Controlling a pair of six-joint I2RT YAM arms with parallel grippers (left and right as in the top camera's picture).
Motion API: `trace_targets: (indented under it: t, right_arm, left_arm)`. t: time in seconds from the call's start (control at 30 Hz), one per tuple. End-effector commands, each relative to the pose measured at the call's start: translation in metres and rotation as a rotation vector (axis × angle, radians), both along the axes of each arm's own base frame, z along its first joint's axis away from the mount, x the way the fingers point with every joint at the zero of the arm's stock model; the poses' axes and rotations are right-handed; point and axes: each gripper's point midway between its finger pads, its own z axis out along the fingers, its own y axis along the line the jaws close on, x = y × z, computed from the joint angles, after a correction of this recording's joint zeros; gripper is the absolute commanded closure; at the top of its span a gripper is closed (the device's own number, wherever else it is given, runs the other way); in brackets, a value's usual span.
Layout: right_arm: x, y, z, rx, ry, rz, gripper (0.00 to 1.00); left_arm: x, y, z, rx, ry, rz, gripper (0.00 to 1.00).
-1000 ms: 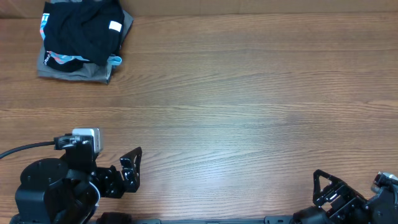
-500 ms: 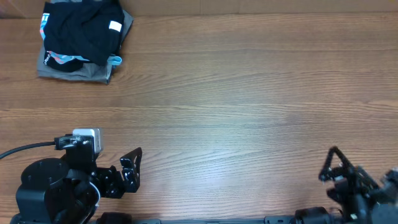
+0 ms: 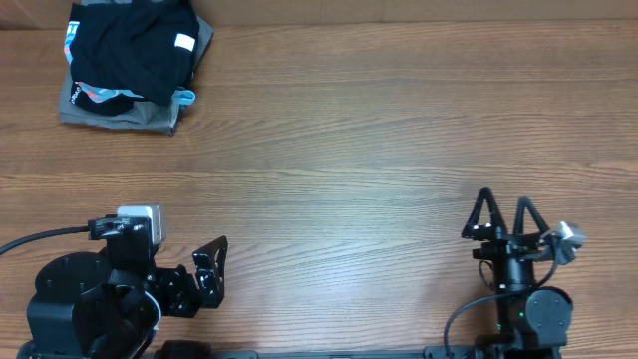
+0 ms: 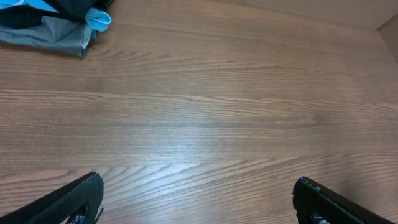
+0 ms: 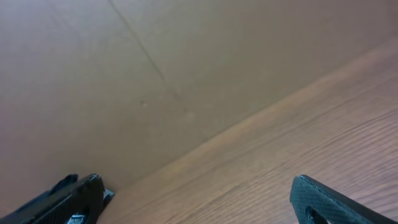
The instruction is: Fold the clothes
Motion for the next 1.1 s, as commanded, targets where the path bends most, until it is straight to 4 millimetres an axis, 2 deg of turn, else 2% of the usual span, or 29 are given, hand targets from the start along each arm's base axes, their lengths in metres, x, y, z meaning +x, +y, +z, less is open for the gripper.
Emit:
trace_targets:
  t: [0.0,0.17,0.23,0.27,0.33,1.07]
  right_arm:
    - [0.001,0.003,-0.005,-0.042,-0.054,0.013,0.0]
    - [0.001,0.016,-0.004,-0.273,-0.073,0.065,0.0]
    - [0.001,0.025,-0.013,-0.39,-0.053,0.112,0.0]
    - [0.002,0.026,-0.027,-0.42,0.001,0.125,0.0]
    - [0.002,0.025,-0.042,-0.419,0.063,0.138,0.0]
    - [0.002,0.026,-0.042,-0.418,0.062,0.138,0.0]
  left_arm:
    - [0.0,0.0,0.001,-0.008,-0.002,0.011,0.0]
    - [0.0,0.0,0.001,-0.008,-0.002,0.011,0.0]
    - [0.0,0.0,0.001,-0.008,-0.002,0.011,0.0]
    - [0.0,0.0,0.001,-0.008,-0.002,0.011,0.0]
    - [0.0,0.0,0.001,-0.008,-0.002,0.011,0.0]
    - [0.0,0.0,0.001,-0.008,-0.002,0.011,0.0]
